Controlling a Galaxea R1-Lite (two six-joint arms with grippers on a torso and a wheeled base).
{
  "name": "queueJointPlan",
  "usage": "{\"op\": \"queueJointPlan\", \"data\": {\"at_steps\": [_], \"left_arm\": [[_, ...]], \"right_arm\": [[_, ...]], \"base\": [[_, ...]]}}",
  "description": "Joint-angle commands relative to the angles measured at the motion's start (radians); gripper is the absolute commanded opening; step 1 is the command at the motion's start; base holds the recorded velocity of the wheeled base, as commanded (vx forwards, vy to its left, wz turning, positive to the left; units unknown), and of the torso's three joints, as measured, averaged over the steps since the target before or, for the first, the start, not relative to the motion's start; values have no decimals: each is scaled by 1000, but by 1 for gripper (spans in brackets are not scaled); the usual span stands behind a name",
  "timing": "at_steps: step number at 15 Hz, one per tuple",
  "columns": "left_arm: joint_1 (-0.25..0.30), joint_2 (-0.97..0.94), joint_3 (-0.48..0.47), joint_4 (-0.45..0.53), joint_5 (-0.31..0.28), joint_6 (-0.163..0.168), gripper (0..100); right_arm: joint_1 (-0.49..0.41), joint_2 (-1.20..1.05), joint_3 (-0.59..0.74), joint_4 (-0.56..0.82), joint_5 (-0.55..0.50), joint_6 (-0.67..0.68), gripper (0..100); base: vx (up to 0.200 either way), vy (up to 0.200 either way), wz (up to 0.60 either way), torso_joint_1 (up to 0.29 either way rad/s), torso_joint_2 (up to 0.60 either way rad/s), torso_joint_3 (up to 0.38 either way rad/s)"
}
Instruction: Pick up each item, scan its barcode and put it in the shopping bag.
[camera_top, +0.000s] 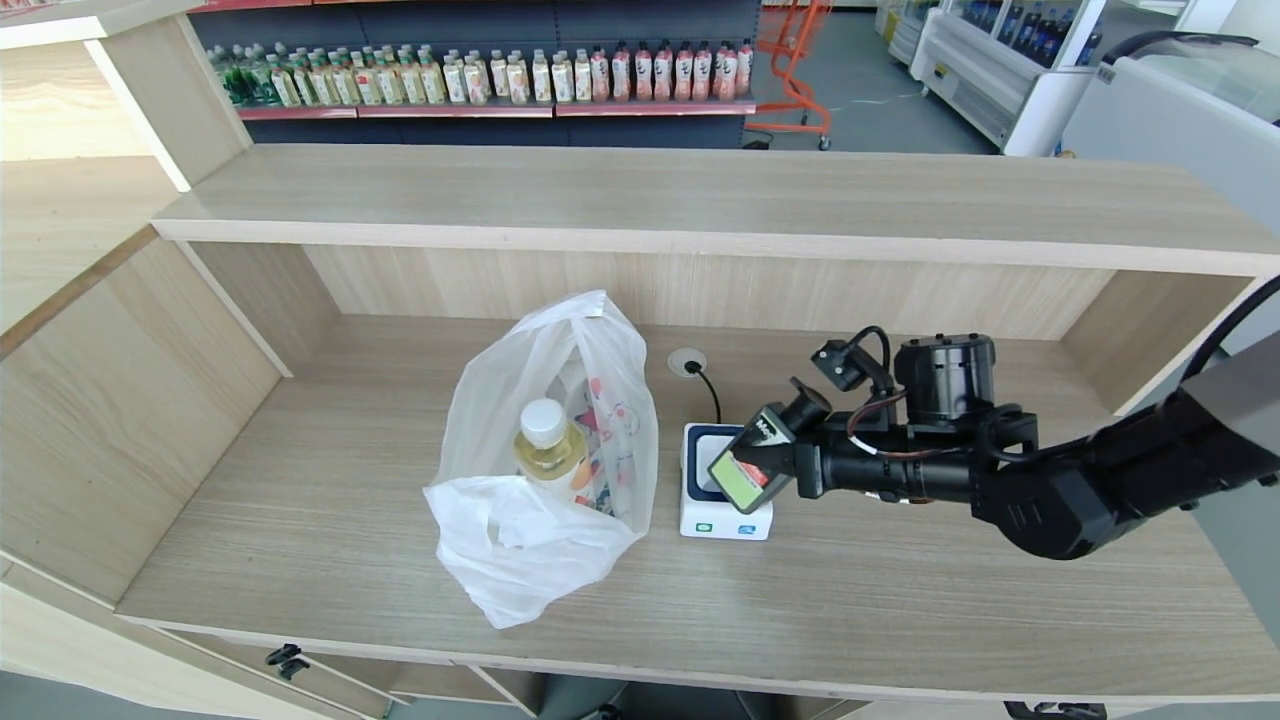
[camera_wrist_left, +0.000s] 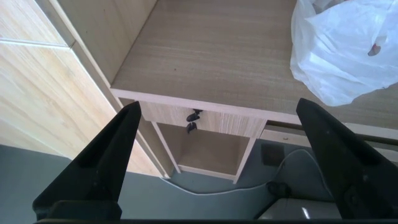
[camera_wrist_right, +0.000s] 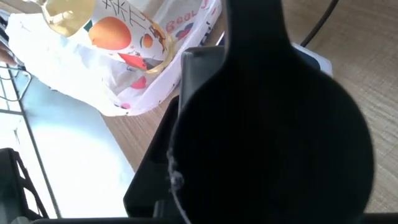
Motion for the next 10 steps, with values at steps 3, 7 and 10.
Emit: {"op": "queueJointPlan", "data": {"at_steps": [3, 7, 10], "left_arm": [[0, 1, 0, 0, 0, 0, 100], [0, 1, 0, 0, 0, 0, 100], [0, 1, 0, 0, 0, 0, 100]], "right_arm": [[1, 60, -82, -1, 0, 6, 0], [0, 74, -91, -1, 0, 2, 0], [-6, 28, -94, 1, 4, 57, 0]], "base": [[0, 0, 0, 0, 0, 0], [0, 0, 0, 0, 0, 0], [0, 0, 0, 0, 0, 0]]}}
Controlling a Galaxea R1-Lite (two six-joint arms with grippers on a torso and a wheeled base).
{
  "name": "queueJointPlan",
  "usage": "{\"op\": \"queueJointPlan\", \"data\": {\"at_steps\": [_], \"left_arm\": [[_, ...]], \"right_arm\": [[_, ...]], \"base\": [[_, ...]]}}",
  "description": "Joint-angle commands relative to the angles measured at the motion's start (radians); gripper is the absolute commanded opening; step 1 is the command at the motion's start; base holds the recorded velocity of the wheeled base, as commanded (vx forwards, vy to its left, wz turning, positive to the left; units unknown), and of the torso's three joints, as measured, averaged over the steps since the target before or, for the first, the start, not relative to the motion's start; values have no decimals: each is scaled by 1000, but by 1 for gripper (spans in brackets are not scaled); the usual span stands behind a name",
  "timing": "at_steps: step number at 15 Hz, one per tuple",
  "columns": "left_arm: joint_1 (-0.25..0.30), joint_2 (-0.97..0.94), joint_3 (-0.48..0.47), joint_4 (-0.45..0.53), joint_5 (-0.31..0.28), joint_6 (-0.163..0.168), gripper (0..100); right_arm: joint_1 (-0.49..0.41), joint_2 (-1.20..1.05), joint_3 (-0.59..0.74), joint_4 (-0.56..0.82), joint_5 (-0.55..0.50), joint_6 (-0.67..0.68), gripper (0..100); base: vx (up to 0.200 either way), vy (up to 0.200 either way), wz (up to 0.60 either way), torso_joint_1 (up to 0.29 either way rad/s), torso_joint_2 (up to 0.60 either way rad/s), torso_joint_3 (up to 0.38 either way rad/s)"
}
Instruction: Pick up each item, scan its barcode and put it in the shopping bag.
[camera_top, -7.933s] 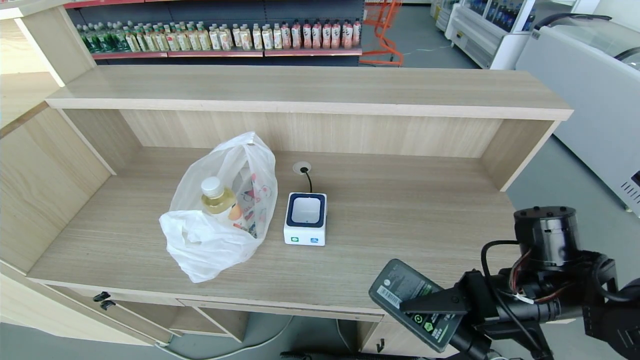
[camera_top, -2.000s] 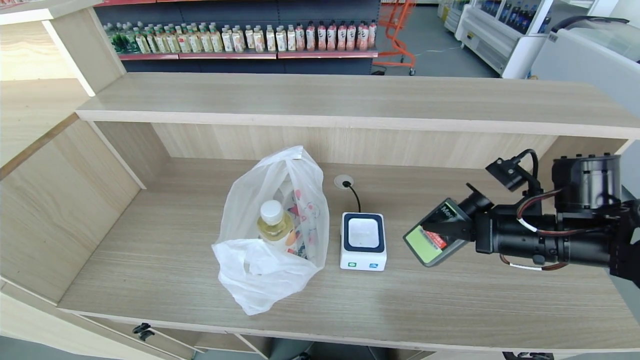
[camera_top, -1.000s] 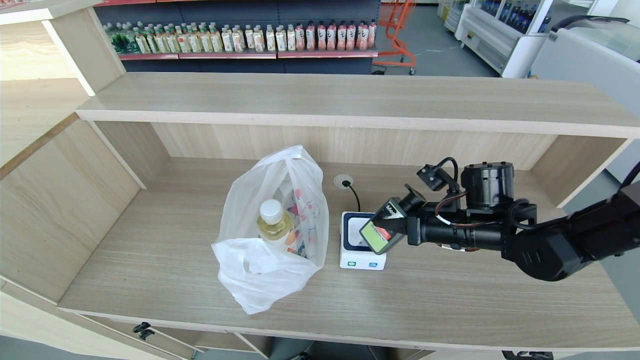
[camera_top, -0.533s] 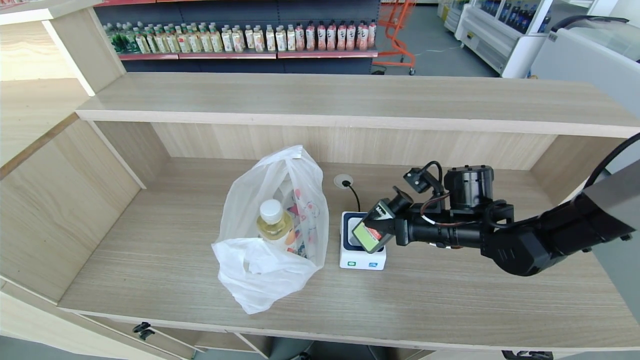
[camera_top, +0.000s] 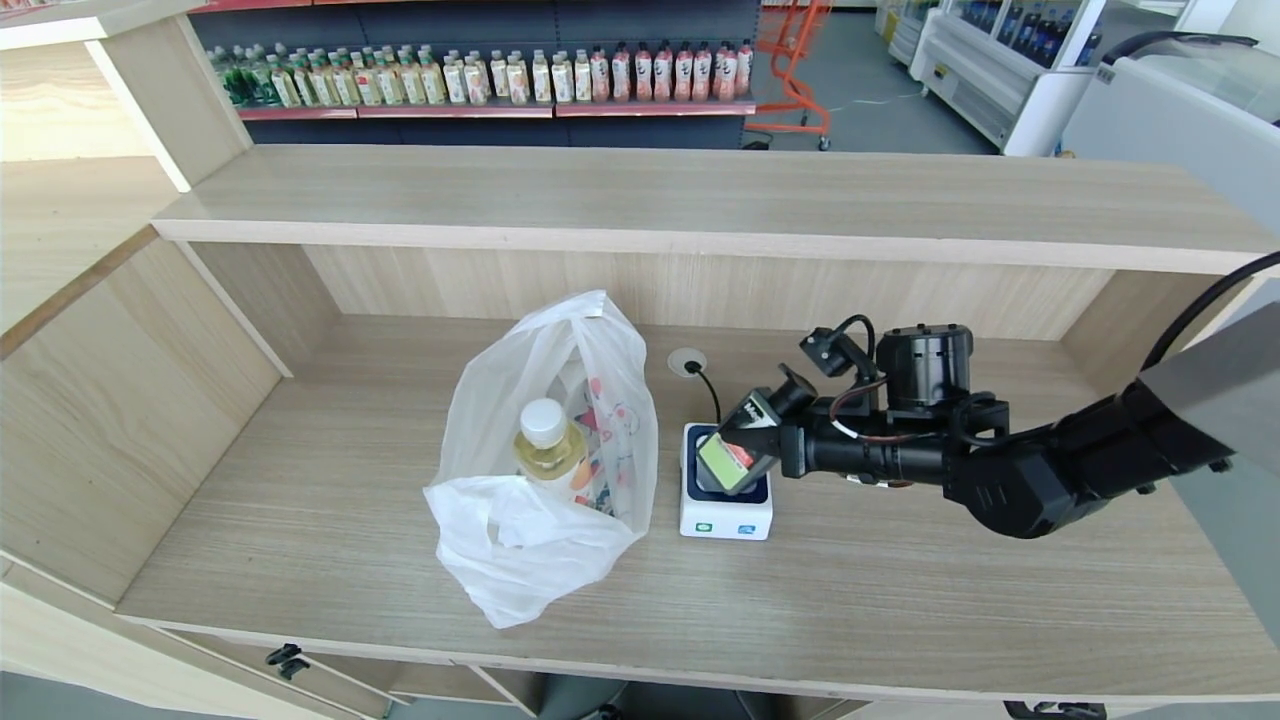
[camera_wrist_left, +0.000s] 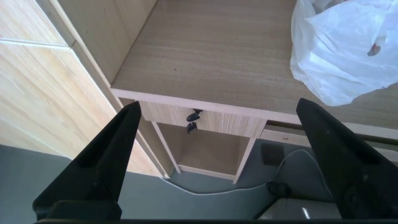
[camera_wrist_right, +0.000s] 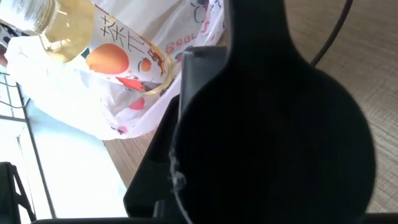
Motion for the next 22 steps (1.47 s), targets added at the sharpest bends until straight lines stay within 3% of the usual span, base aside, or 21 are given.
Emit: {"op": "queueJointPlan", "data": {"at_steps": [1, 7, 15, 22], "left_arm": [[0, 1, 0, 0, 0, 0, 100], [0, 1, 0, 0, 0, 0, 100], [0, 0, 0, 0, 0, 3, 100], [0, 0, 0, 0, 0, -3, 100]], "right_arm": [[-1, -105, -5, -5, 1, 114, 0], [-2, -374, 84, -14, -37, 91, 0], [-45, -487, 244, -13, -33, 128, 0], [-105, -429, 224, -14, -31, 153, 0]], "base": [[0, 0, 0, 0, 0, 0], [0, 0, 0, 0, 0, 0], [0, 0, 0, 0, 0, 0], [0, 200, 0, 2, 6, 2]]}}
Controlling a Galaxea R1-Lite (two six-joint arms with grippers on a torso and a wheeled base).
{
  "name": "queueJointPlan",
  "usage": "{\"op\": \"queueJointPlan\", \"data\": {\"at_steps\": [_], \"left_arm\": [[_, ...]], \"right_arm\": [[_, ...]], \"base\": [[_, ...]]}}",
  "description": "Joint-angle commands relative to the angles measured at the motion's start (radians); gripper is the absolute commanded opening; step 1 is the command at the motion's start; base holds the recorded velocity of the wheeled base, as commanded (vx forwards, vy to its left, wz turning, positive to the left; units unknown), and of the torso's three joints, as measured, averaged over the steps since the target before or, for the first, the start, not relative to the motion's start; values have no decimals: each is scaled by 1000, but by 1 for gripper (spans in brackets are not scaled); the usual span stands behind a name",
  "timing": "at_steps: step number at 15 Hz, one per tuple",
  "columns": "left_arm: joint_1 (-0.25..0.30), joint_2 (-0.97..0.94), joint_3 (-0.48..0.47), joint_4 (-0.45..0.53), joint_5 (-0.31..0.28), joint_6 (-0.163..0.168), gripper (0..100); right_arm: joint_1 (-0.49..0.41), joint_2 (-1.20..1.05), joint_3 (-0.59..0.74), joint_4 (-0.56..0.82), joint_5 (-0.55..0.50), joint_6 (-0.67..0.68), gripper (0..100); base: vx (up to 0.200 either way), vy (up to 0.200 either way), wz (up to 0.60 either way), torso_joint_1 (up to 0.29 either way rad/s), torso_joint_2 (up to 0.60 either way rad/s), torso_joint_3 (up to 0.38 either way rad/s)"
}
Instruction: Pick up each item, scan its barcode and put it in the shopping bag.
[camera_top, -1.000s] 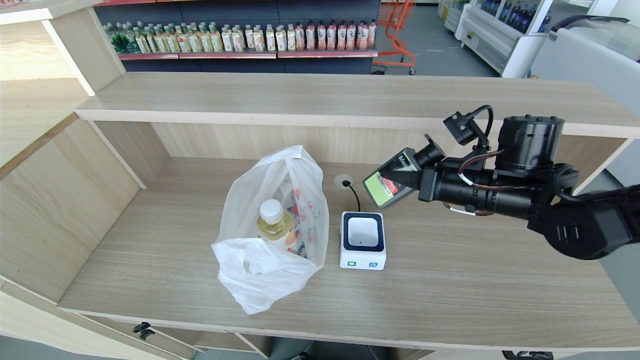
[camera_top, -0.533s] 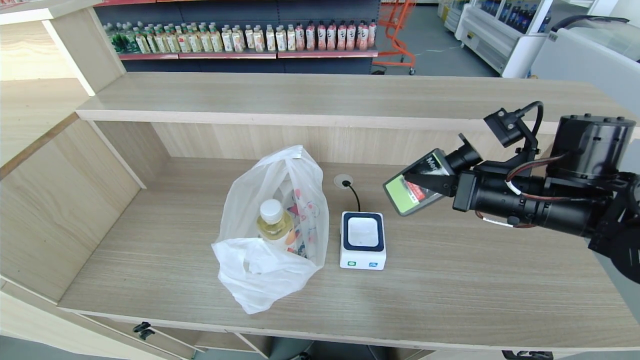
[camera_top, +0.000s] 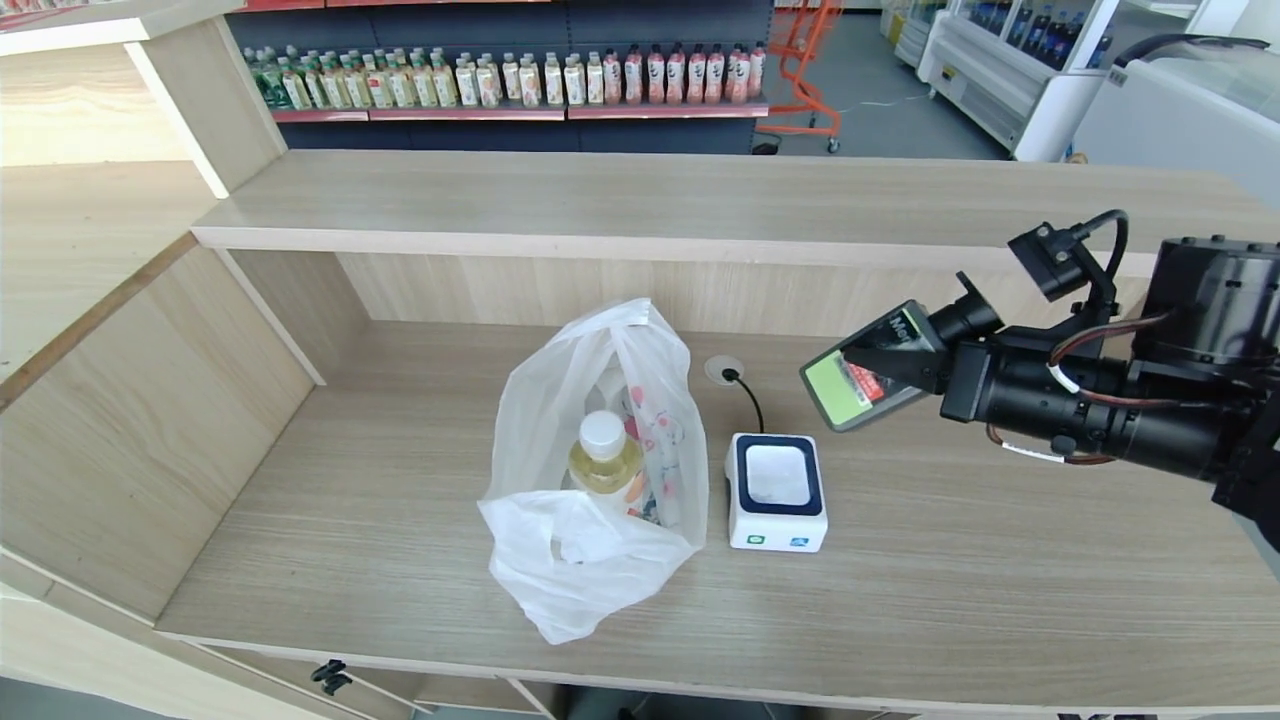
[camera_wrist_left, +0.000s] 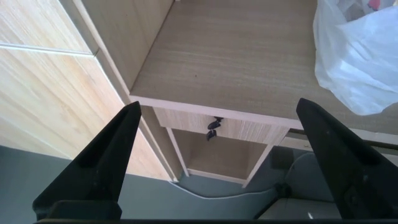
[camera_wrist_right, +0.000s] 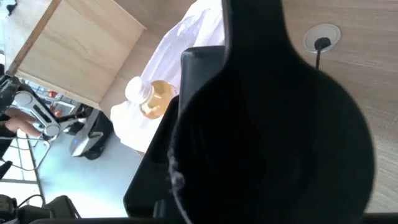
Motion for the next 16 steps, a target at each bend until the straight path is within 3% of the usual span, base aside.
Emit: {"op": "queueJointPlan", "data": {"at_steps": [1, 4, 7, 13, 16], "left_arm": [[0, 0, 0, 0, 0, -1, 100], [0, 0, 0, 0, 0, 1, 100], [0, 0, 0, 0, 0, -1, 100], [0, 0, 0, 0, 0, 1, 100], [0, 0, 0, 0, 0, -1, 100]], "right_arm": [[-6, 56, -31, 0, -4, -3, 0], [-41, 205, -85, -5, -15, -170, 0], [-24, 265, -168, -7, -81, -181, 0], [45, 347, -212, -11, -83, -278, 0], [102, 412, -232, -77, -80, -286, 0]], "base": [[0, 0, 0, 0, 0, 0], [0, 0, 0, 0, 0, 0], [0, 0, 0, 0, 0, 0], [0, 0, 0, 0, 0, 0], [0, 0, 0, 0, 0, 0]]}}
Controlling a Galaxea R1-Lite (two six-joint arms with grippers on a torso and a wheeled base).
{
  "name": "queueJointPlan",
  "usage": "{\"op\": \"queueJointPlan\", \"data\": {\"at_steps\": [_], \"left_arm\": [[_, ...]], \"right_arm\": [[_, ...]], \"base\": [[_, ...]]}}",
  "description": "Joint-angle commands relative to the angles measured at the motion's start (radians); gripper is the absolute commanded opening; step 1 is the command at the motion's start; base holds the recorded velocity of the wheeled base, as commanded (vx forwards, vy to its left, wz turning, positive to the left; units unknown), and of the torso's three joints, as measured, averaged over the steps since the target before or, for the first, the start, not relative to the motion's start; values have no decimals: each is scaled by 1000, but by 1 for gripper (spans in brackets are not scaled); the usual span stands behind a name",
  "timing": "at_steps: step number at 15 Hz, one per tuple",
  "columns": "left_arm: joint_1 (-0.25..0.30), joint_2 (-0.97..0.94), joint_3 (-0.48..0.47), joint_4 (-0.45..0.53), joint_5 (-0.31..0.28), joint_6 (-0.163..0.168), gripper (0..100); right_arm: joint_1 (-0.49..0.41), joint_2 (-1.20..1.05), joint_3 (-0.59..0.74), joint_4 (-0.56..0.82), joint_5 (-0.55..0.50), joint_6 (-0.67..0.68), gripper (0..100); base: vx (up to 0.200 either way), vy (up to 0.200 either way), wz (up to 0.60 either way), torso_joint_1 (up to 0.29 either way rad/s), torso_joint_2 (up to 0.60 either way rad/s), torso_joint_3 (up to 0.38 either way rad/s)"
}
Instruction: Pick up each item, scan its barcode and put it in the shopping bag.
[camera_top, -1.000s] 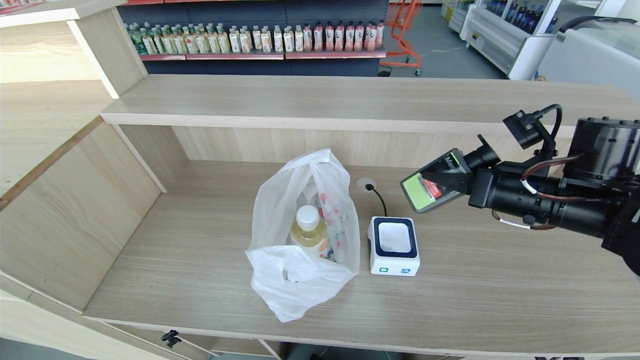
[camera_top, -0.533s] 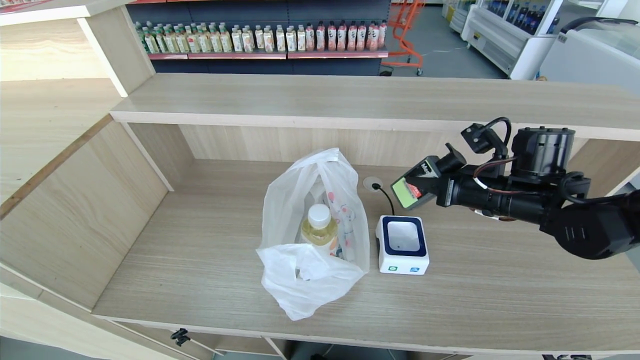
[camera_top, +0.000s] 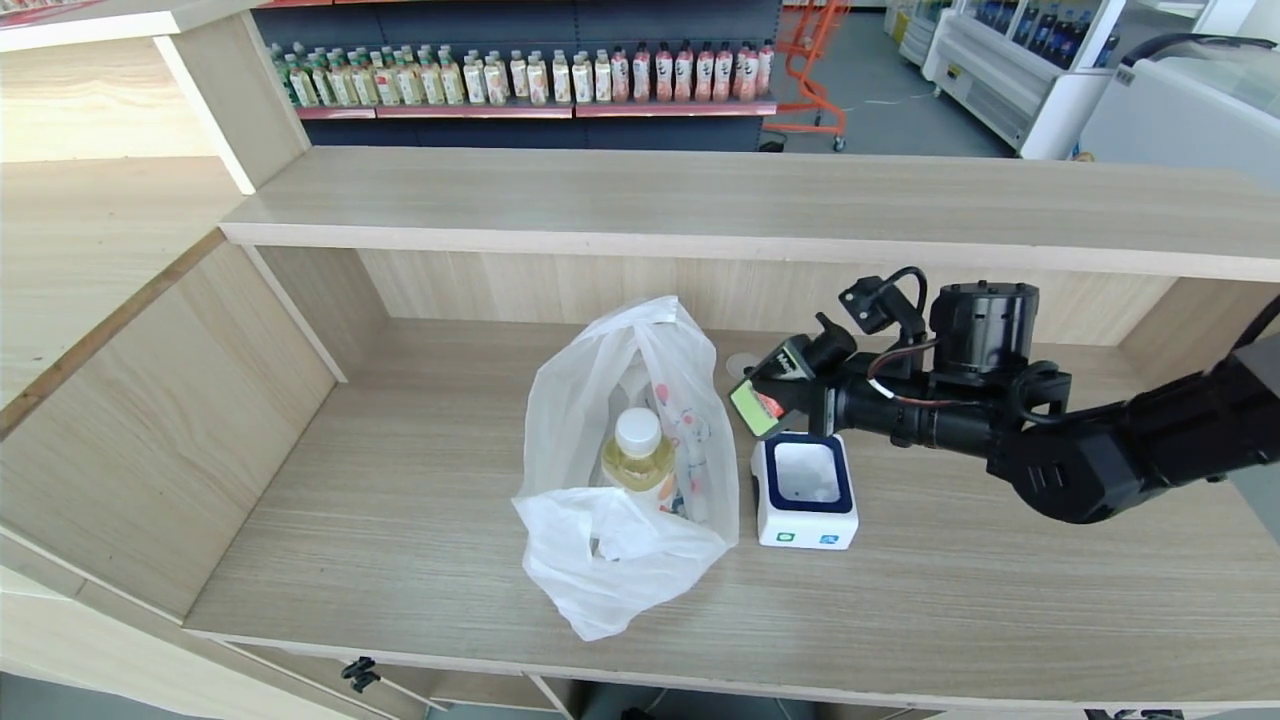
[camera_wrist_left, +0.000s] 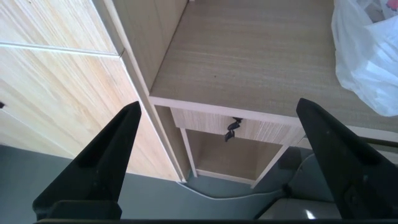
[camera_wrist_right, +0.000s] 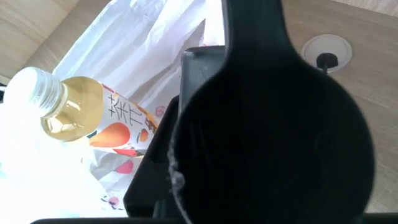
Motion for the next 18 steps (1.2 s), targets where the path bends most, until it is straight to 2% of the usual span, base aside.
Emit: {"op": "queueJointPlan", "data": {"at_steps": [1, 5, 8, 13, 18], "left_arm": [[0, 0, 0, 0, 1, 0, 100], [0, 0, 0, 0, 1, 0, 100], [0, 0, 0, 0, 1, 0, 100], [0, 0, 0, 0, 1, 0, 100], [0, 0, 0, 0, 1, 0, 100]], "right_arm": [[51, 79, -15, -60, 1, -18, 0], [97, 170, -29, -143, 1, -81, 0], [123, 231, -95, -165, 1, -94, 0], [128, 328, -184, -182, 1, -195, 0], [123, 383, -222, -186, 1, -233, 0]], "base": [[0, 0, 0, 0, 0, 0], [0, 0, 0, 0, 0, 0], [0, 0, 0, 0, 0, 0], [0, 0, 0, 0, 0, 0], [0, 0, 0, 0, 0, 0]]}}
